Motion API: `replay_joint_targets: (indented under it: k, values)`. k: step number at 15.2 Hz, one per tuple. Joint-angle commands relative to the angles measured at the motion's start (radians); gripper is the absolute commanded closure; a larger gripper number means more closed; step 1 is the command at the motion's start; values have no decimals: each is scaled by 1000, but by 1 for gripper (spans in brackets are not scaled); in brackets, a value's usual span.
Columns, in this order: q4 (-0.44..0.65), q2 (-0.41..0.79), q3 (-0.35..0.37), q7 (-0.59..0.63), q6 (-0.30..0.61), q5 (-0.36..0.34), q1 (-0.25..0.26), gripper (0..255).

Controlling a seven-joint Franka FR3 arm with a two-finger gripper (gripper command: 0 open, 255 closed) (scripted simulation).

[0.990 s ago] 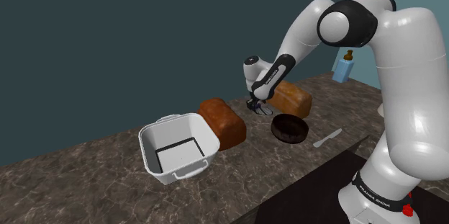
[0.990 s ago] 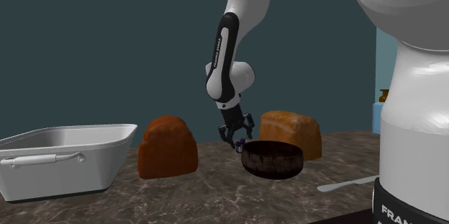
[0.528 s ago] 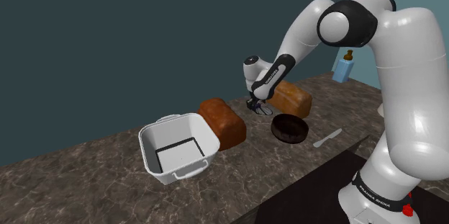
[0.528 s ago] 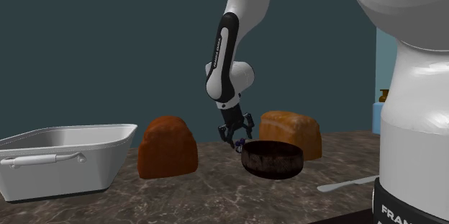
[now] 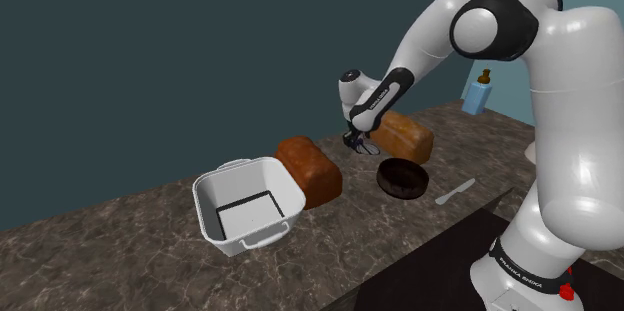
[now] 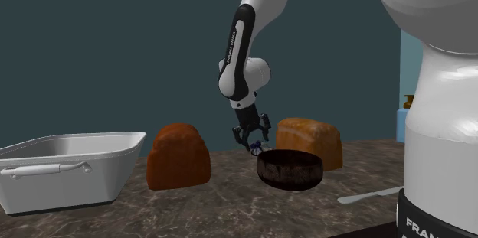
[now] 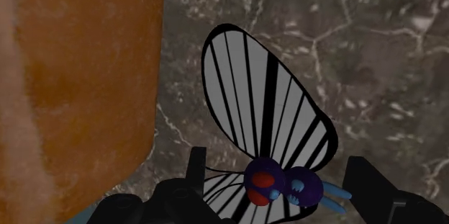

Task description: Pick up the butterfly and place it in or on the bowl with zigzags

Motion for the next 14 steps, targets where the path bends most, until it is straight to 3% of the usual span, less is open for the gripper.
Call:
replay_joint_targets:
  k: [1,14]
  values:
    - [-11,-29,0,-5,-18,0,3,255]
    - [-4,-163,7,-67,-152,25,7,255]
